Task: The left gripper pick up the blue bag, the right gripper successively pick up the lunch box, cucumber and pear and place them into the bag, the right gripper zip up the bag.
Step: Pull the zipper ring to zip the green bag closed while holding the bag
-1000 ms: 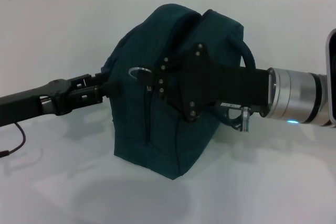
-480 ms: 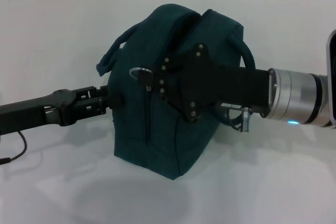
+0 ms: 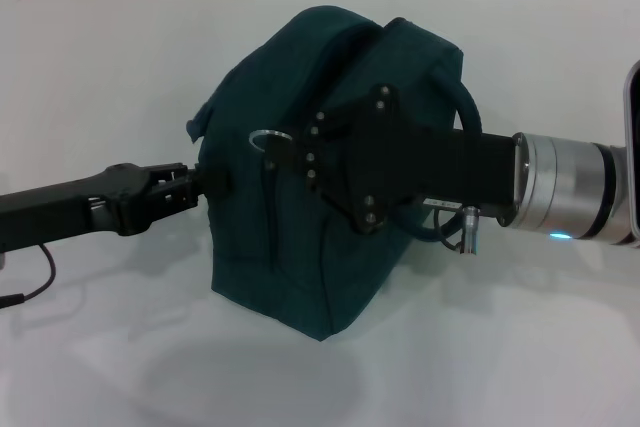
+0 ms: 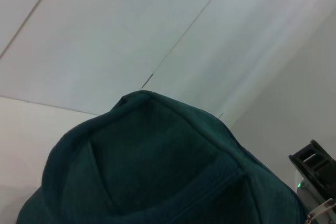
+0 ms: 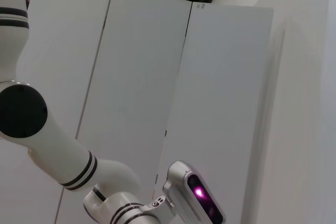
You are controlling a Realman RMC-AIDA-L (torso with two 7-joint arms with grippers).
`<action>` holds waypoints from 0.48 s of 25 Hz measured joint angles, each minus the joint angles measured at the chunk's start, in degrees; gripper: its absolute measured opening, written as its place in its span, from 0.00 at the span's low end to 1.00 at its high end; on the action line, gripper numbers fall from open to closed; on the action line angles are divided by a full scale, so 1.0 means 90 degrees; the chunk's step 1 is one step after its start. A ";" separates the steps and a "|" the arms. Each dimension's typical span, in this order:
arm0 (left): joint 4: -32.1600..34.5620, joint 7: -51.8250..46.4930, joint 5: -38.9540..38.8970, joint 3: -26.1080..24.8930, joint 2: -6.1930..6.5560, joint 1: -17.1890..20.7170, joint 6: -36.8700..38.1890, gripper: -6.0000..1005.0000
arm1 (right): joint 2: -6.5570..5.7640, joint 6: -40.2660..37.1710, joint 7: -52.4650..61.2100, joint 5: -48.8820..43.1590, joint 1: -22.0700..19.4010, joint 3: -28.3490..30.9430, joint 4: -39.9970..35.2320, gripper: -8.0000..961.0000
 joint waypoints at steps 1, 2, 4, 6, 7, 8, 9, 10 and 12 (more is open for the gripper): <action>0.0000 0.0022 0.0000 0.0000 -0.0005 -0.0007 0.0000 0.34 | 0.0000 0.0000 0.0003 0.0000 0.0000 0.0000 0.0000 0.01; 0.0000 0.0057 -0.0001 0.0000 -0.0011 -0.0011 0.0000 0.31 | 0.0000 0.0000 0.0009 0.0022 0.0000 0.0000 0.0000 0.01; -0.0001 0.0198 0.0003 0.0000 -0.0036 -0.0014 0.0000 0.27 | 0.0000 -0.0001 0.0023 0.0121 -0.0004 0.0000 0.0014 0.01; -0.0004 0.0367 0.0007 0.0011 -0.0080 -0.0015 0.0000 0.22 | 0.0001 -0.0007 0.0036 0.0267 -0.0044 0.0001 0.0042 0.01; -0.0004 0.0453 0.0006 0.0028 -0.0095 -0.0015 0.0000 0.20 | 0.0000 -0.0010 0.0041 0.0342 -0.0074 0.0009 0.0050 0.01; -0.0004 0.0499 0.0003 0.0037 -0.0102 -0.0015 0.0000 0.17 | 0.0000 -0.0012 0.0046 0.0409 -0.0099 0.0014 0.0056 0.01; -0.0004 0.0561 0.0003 0.0052 -0.0106 -0.0014 0.0002 0.15 | 0.0000 -0.0011 0.0049 0.0485 -0.0131 0.0020 0.0060 0.01; -0.0005 0.0601 0.0003 0.0057 -0.0107 -0.0013 0.0003 0.14 | 0.0000 -0.0007 0.0059 0.0551 -0.0142 0.0021 0.0067 0.01; -0.0004 0.0648 0.0015 0.0065 -0.0109 -0.0009 0.0006 0.13 | 0.0000 0.0002 0.0113 0.0626 -0.0159 0.0020 0.0079 0.01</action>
